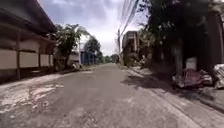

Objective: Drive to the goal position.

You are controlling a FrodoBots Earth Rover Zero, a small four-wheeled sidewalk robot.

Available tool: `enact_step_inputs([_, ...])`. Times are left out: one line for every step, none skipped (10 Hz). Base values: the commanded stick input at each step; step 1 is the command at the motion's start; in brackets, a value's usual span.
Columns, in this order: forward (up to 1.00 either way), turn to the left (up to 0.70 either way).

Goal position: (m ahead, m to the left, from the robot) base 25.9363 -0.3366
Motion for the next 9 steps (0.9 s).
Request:
enact_step_inputs([0.70,0.00])
enact_step_inputs([0.70,0.00])
enact_step_inputs([0.70,0.00])
enact_step_inputs([0.70,0.00])
enact_step_inputs([0.70,0.00])
enact_step_inputs([0.70,0.00])
enact_step_inputs([0.70,0.00])
enact_step_inputs([0.70,0.00])
enact_step_inputs([0.70,0.00])
